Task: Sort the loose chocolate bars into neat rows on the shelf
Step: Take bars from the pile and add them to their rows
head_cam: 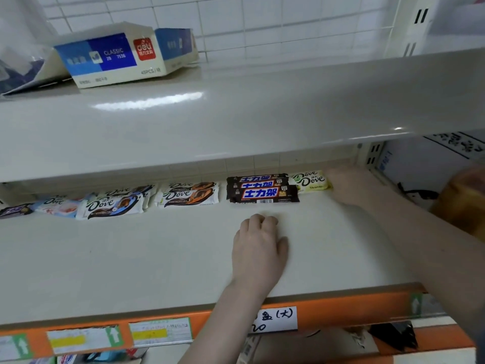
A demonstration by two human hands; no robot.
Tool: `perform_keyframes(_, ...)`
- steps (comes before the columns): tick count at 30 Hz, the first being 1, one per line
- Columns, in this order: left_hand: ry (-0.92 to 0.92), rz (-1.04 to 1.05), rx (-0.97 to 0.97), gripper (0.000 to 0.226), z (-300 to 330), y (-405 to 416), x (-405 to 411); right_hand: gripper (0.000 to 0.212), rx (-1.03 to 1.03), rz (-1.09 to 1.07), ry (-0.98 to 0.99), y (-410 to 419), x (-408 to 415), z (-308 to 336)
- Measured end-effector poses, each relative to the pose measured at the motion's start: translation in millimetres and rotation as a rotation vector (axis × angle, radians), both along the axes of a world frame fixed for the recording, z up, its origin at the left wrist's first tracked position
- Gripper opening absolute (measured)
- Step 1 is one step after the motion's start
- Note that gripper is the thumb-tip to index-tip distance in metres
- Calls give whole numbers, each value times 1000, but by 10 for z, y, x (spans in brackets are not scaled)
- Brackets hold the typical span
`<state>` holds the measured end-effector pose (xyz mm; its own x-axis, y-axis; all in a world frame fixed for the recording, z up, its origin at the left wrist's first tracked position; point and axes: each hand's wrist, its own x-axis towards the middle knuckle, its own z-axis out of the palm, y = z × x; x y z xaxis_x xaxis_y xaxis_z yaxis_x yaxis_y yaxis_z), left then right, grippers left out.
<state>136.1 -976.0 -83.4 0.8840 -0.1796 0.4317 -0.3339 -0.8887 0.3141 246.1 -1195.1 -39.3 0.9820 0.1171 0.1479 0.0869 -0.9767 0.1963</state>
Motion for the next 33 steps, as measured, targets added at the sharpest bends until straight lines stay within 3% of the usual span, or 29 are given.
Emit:
perform_keyframes(5, 14, 12, 9, 33, 5, -2, -1, 42, 135, 36, 14, 26, -100, 4)
perform_keyframes(14, 31, 21, 28, 35, 25, 3, -11, 43, 322, -114, -47, 38, -158, -51)
perform_keyframes(20, 21, 127, 185, 40, 92, 63, -57, 41, 307, -132, -98, 146, -303, -37)
perform_keyframes(25, 45, 263, 225, 43, 151, 355, -177, 32, 344, -25, -173, 499, -882, -24)
perform_keyframes(33, 64, 438, 97, 40, 169, 1214, -539, 40, 428, 50, -189, 1542, -1523, -224)
